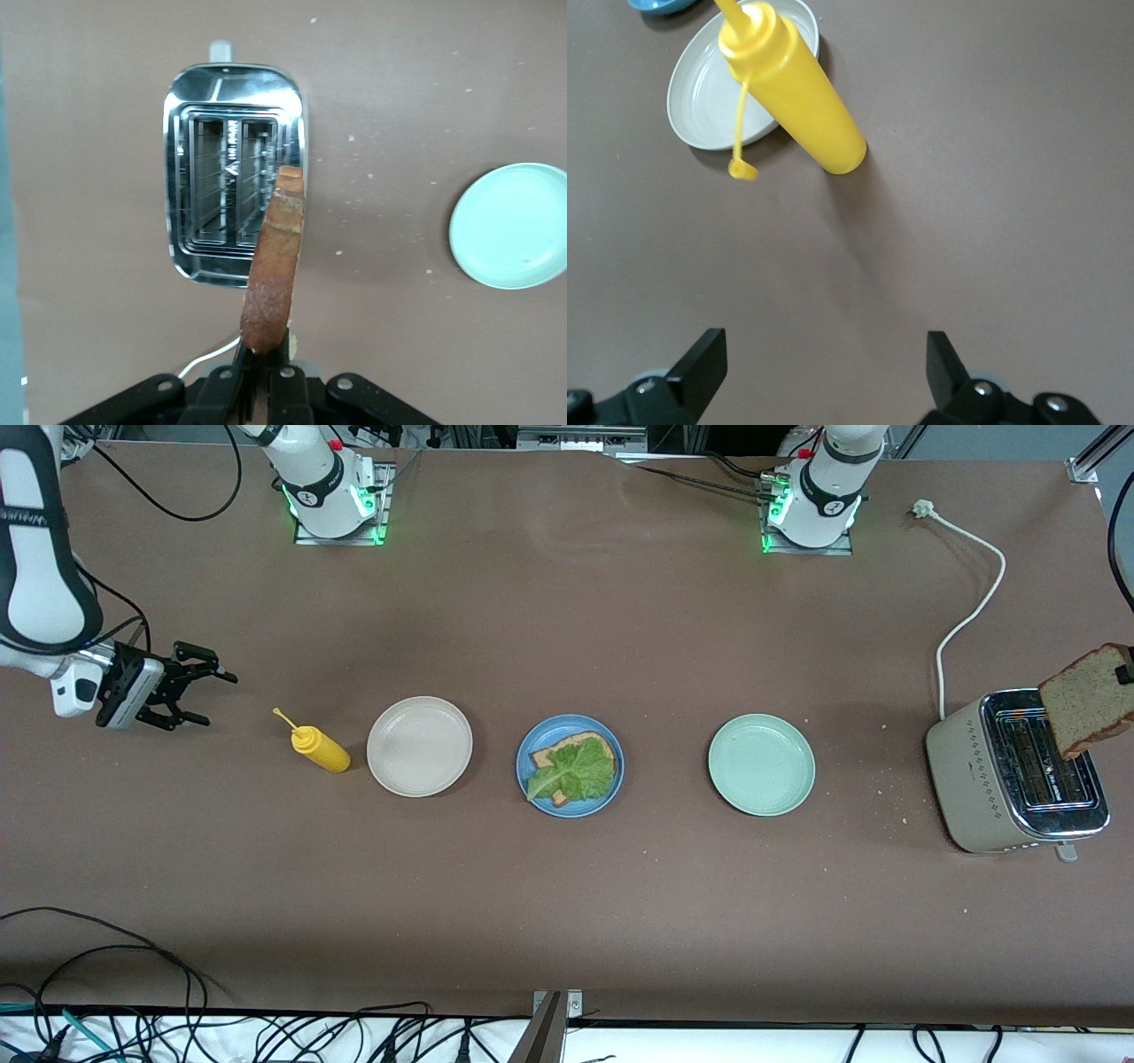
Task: Make sandwich in blue plate with both arms
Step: 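Lift the slice from the toaster while the right gripper reaches the mustard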
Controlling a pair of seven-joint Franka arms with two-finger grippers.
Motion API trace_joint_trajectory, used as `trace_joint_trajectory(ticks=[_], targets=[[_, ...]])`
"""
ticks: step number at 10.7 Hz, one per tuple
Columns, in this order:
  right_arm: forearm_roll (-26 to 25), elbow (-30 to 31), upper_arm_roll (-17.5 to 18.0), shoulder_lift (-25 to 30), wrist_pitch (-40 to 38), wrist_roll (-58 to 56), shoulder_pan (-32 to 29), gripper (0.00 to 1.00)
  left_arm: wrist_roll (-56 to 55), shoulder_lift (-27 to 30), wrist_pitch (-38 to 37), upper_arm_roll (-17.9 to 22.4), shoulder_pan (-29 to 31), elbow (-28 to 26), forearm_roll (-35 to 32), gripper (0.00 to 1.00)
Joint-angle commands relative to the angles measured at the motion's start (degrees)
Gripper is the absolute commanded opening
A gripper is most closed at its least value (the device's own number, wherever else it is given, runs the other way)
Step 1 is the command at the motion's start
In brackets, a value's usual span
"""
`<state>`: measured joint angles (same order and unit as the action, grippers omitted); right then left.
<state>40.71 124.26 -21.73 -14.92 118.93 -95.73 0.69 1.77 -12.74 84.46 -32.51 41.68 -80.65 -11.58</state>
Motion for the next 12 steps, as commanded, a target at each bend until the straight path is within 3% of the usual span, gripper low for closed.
trace_joint_trajectory(ticks=[1, 5, 6, 10, 12], targets=[[12.5, -5.9, 1.1, -10.5, -1.2, -23.4, -2.3, 1.0, 1.1, 4.6, -2.2, 0.2, 0.6, -0.9, 10.1, 0.0], [25.1, -18.0, 1.9, -24.9, -15.5, -33.5, -2.4, 1.0, -1.7, 4.6, -1.5, -1.1, -1.6, -2.5, 16.9, 0.0], [28.0, -18.2, 2.0, -26.1, -17.0, -36.0, -2.4, 1.0, -3.1, 3.3, -0.9, -1.9, -2.0, -2.9, 16.4, 0.0], [30.4, -18.1, 5.5, -26.1, -19.2, -39.2, -2.5, 1.0, -6.2, 2.9, 6.2, -2.5, -4.0, -9.3, 15.5, 0.0], [30.8, -18.0, 6.3, -26.2, -21.0, -39.8, -2.5, 1.0, -7.7, 2.7, 7.8, -2.6, -6.2, -11.2, 10.6, 0.0]])
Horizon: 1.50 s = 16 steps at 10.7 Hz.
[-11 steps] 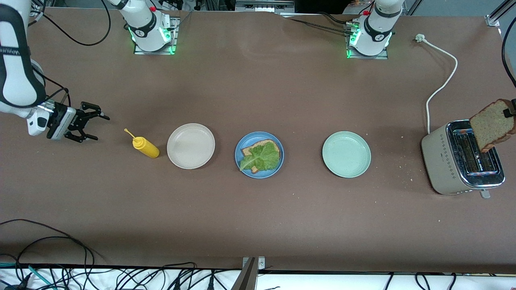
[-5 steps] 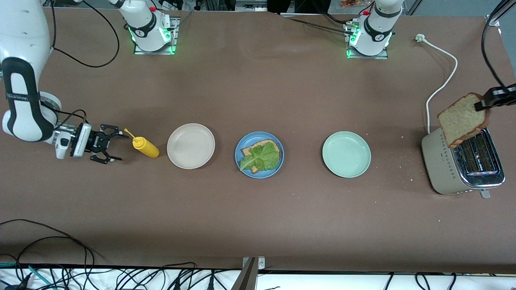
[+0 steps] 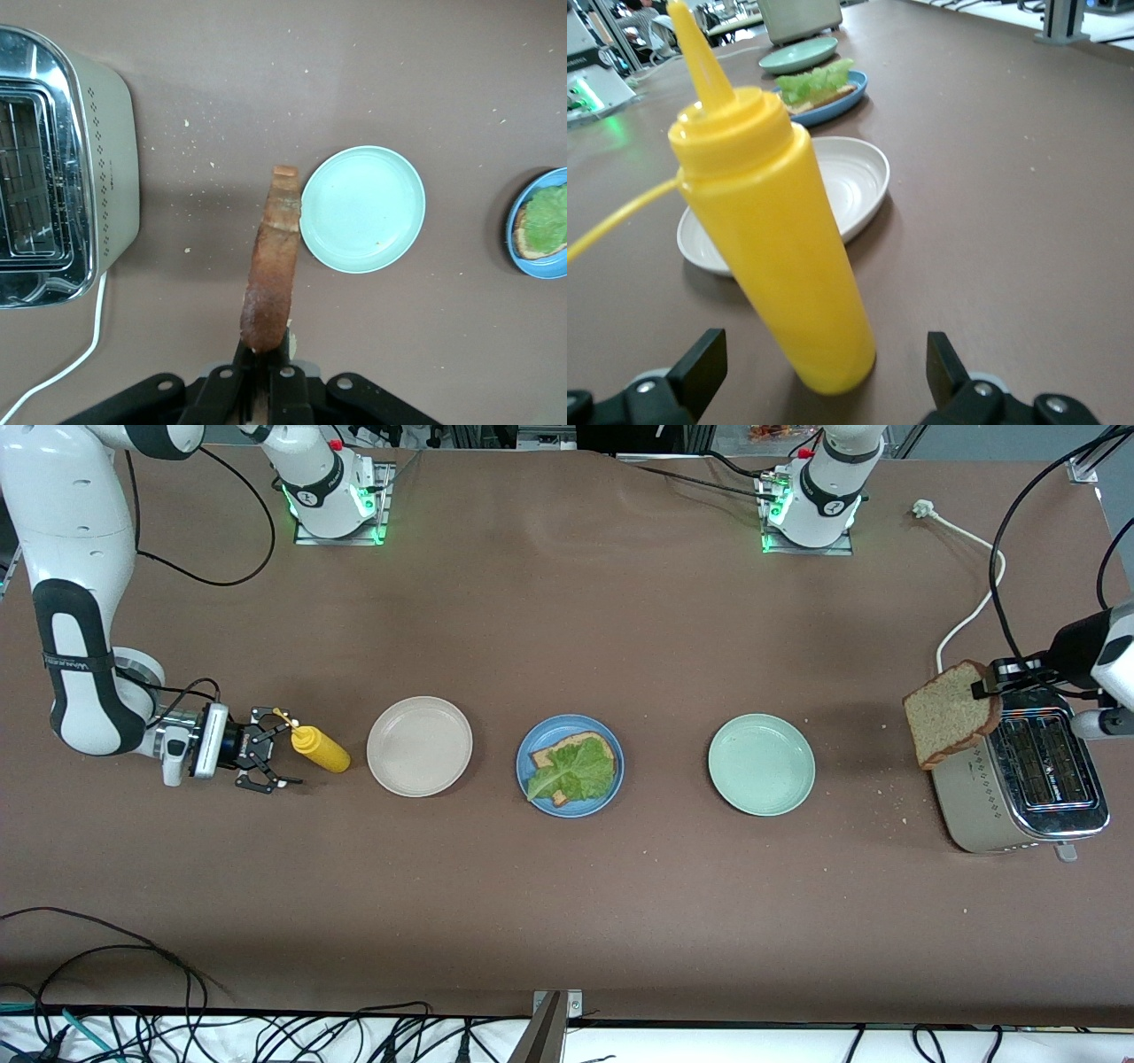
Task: Make sandwich in blue plate with both arms
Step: 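Lift the slice from the toaster while the right gripper reaches the mustard, then grasp the yellow mustard bottle with the right gripper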
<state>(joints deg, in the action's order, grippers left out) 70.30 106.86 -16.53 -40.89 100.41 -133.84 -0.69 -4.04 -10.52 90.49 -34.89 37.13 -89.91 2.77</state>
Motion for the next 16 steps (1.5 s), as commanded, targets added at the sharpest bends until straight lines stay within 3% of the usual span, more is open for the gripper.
trace_joint_trajectory(ticks=[1, 4, 5, 6, 7, 8, 11, 14, 16], targets=[[1.6, -0.4, 1.3, -0.2, -3.1, -2.5, -1.1, 1.0, -2.3, 0.2, 2.1, -0.2, -1.7, -2.1, -4.1, 0.0], [3.2, -0.4, 3.0, -0.3, -3.1, -2.5, -1.1, 1.0, -4.6, 0.5, 5.4, -0.3, -1.8, -4.2, -4.2, 0.0], [3.8, -0.5, 3.2, -0.7, -3.1, -2.5, -1.1, 0.95, -4.7, 0.5, 5.4, -0.3, -1.8, -4.4, -4.2, 0.0], [4.1, -0.6, 3.8, -0.8, -3.0, -2.5, -1.0, 0.83, -4.7, 0.5, 5.4, -0.3, -1.7, -4.4, -4.2, 0.0], [4.1, -0.6, 4.0, -0.8, -3.0, -2.4, -1.0, 0.63, -4.7, 0.5, 5.4, -0.3, -1.8, -4.4, -4.2, 0.0], [4.1, -0.8, 4.3, -0.9, -3.0, -1.7, -1.0, 0.35, -4.7, 0.5, 5.4, -0.3, -1.7, -4.4, -4.2, 0.0], [3.6, -1.6, 4.3, -1.2, -2.3, 3.8, -0.5, 0.06, -4.7, 0.7, 5.4, -0.3, -1.7, -4.4, -4.2, 0.0], [-2.3, -9.4, 4.1, -1.9, -2.2, 16.5, 1.1, 0.01, -4.7, 0.8, 5.4, -0.3, -1.7, -4.4, -4.2, 0.0], [-10.8, -15.9, 4.2, -1.6, -2.5, 26.8, 1.7, 0.01, -4.7, 0.8, 5.4, -0.3, -1.7, -4.4, -4.2, 0.0]])
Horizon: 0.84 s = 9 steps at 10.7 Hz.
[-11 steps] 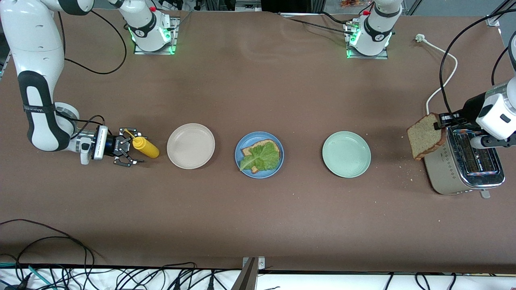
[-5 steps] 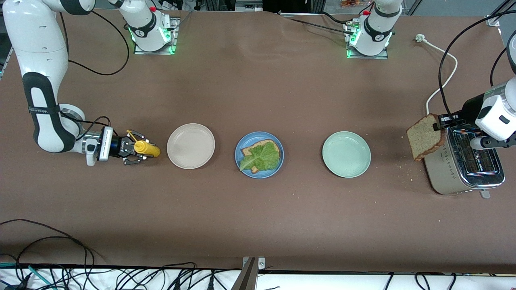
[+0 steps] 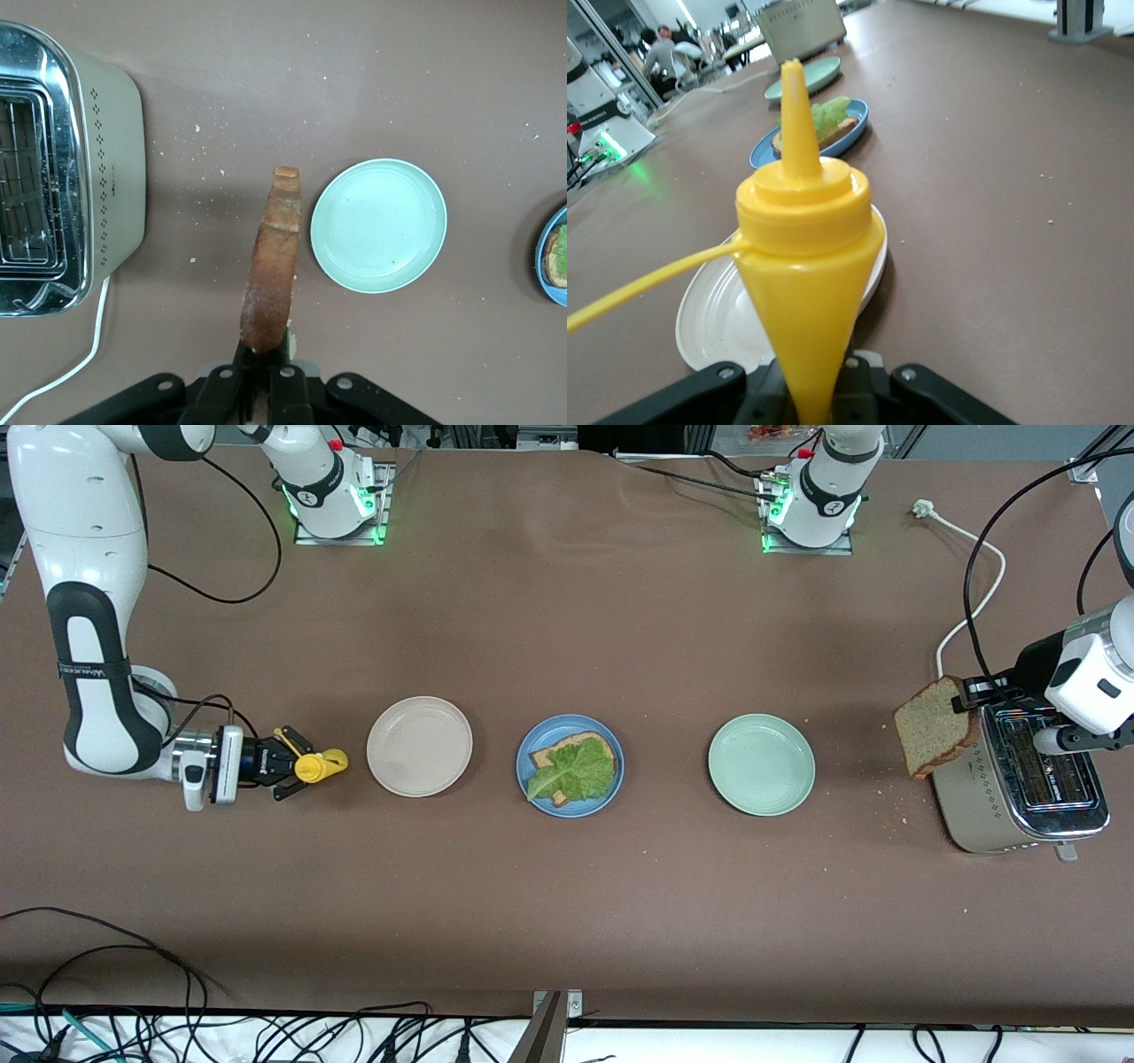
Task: Make sandwich in blue plate with both arms
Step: 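Grasp the yellow mustard bottle with the right gripper, then lift the mustard bottle and tilt it over the blue plate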
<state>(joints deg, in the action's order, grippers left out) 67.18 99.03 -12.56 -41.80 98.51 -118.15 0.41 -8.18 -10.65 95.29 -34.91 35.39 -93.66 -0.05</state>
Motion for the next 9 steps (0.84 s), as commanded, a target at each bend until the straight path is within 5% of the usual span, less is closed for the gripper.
trace_joint_trajectory(ticks=[1, 5, 9], targets=[[-11.0, -11.1, 0.3, -0.4, -0.6, 15.6, 1.5, 0.01, -0.6, 0.9, 0.6, -0.2, 0.0, -0.6, -1.4, 0.0], [-33.6, -23.9, 0.1, 1.4, -0.7, 38.8, 11.2, 0.02, -0.6, 0.8, 0.6, -0.2, 0.0, -0.6, -1.4, 0.0], [-57.1, -26.8, -0.2, 3.2, -0.7, 54.9, 24.3, 0.02, -0.6, 0.7, 0.6, -0.2, 0.0, -0.7, -1.4, 0.0]])
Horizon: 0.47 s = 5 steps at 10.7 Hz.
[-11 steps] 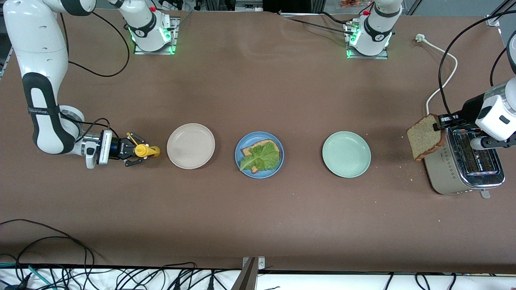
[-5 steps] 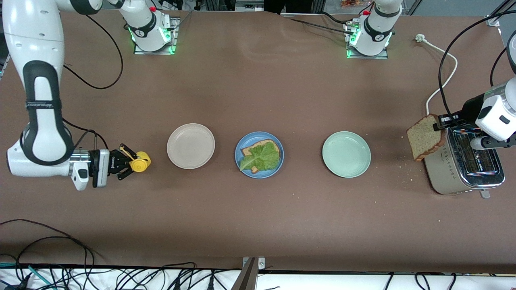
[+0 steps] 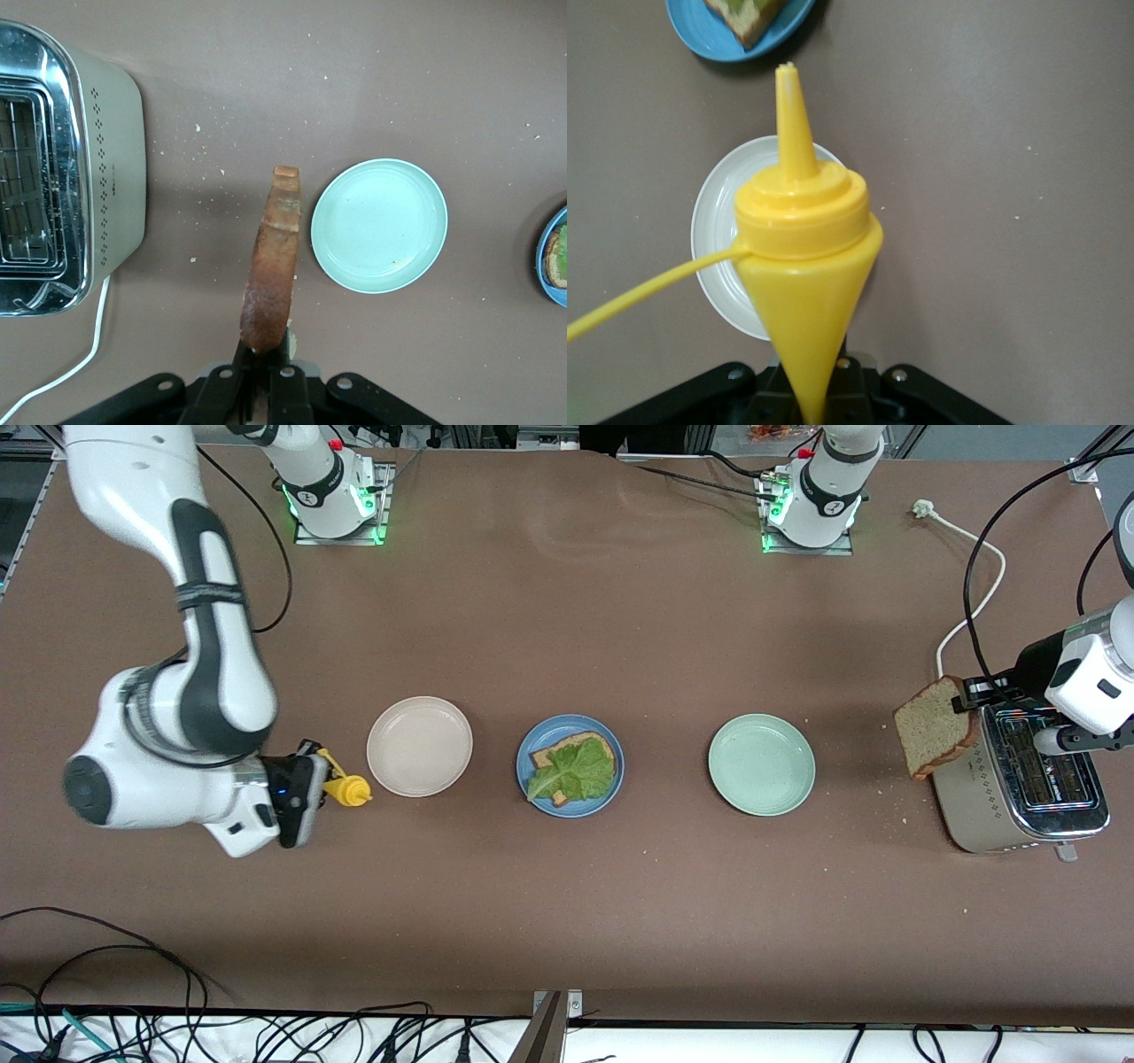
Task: Make sandwich in blue plate with both arms
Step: 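Lift the mustard bottle and tilt it over the blue plate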
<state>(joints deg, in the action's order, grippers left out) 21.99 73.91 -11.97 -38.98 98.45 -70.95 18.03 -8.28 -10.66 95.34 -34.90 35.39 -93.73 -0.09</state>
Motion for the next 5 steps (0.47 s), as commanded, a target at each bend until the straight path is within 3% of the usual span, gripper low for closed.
trace_joint_trajectory(ticks=[1, 4, 5], targets=[[-18.7, -2.8, -0.7, 0.4, -0.5, 12.0, 10.8, 0.02, -0.5, 0.7, 0.5, -0.2, 0.0, -0.6, -1.3, 0.0], [-37.9, -2.7, -0.5, -0.5, -0.9, 25.6, 22.9, 0.03, -0.5, 0.6, 0.5, -0.2, 0.0, -0.6, -1.3, 0.0], [-41.1, -2.5, -0.6, -1.0, -1.1, 27.6, 25.4, 0.03, -0.5, 0.6, 0.5, -0.2, 0.0, -0.6, -1.3, 0.0]])
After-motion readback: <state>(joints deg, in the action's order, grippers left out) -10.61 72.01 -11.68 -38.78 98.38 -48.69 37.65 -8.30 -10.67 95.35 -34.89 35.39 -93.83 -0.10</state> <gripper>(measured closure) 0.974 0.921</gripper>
